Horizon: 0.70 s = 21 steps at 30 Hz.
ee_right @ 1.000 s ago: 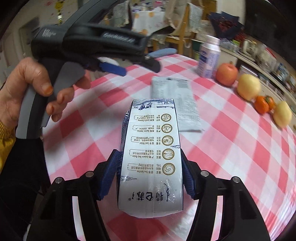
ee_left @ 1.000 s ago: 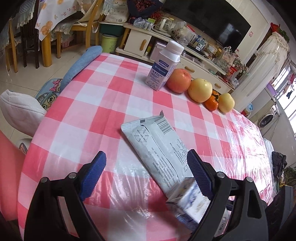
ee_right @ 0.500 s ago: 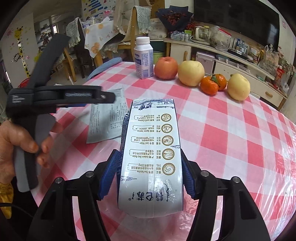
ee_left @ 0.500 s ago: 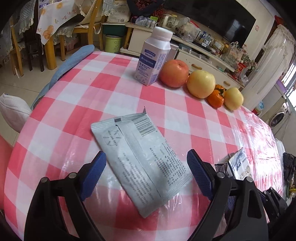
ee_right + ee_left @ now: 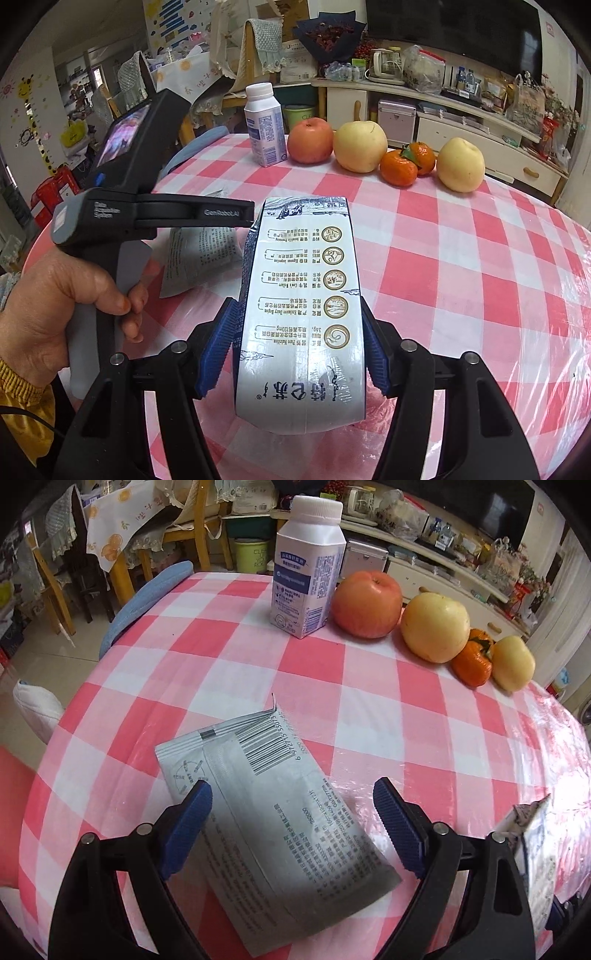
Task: Collect trash
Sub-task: 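Grasp the grey pouch with left tool while right tool holds the box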
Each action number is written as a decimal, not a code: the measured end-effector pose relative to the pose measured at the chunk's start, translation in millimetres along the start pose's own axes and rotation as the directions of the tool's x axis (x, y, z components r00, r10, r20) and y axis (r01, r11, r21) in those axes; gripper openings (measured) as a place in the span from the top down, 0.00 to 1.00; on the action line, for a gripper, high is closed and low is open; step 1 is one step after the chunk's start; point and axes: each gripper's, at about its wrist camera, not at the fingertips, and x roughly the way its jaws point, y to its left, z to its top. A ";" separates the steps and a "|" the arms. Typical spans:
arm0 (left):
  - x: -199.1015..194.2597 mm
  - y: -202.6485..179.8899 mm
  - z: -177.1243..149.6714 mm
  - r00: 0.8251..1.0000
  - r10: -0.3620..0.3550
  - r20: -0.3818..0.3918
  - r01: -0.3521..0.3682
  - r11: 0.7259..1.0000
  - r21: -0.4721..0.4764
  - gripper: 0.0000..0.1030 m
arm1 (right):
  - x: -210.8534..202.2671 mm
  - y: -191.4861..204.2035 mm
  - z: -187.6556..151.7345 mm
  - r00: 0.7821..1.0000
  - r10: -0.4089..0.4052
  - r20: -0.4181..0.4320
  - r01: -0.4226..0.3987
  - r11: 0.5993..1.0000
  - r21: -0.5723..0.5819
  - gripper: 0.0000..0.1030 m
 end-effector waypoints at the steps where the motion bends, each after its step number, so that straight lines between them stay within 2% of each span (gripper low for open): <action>1: 0.8 -1.1 -0.1 1.000 0.009 0.001 -0.009 1.000 0.004 0.13 | 0.1 -0.1 0.0 1.000 0.001 0.000 -0.001 1.000 0.000 0.38; 5: -0.7 -2.0 -2.3 1.000 0.010 0.005 -0.010 1.000 0.024 0.13 | -0.1 -0.3 -0.2 1.000 0.000 -0.001 0.000 1.000 0.001 0.38; 8: -2.0 0.7 -4.8 1.000 -0.004 0.005 0.004 1.000 0.027 0.17 | -0.2 1.2 -0.6 1.000 0.006 -0.002 -0.006 1.000 -0.001 0.38; 13: -4.7 21.8 -8.2 1.000 -0.017 -0.001 0.017 0.998 -0.062 0.17 | 3.4 1.9 -0.7 1.000 0.009 -0.012 -0.009 1.000 -0.005 0.38; 16: -2.6 19.6 -9.7 1.000 0.026 -0.017 -0.027 0.999 -0.044 0.09 | 4.7 3.6 -0.3 1.000 0.013 -0.013 -0.013 1.000 -0.010 0.38; 19: 2.5 24.9 -13.6 0.999 0.008 -0.045 -0.013 0.993 -0.116 0.08 | 5.7 4.7 1.0 1.000 0.016 -0.012 -0.017 1.000 -0.019 0.38; 21: 4.6 20.0 -13.1 0.999 0.026 -0.046 -0.031 0.994 -0.103 0.07 | 6.2 4.1 1.2 1.000 0.016 -0.013 -0.017 1.000 -0.019 0.38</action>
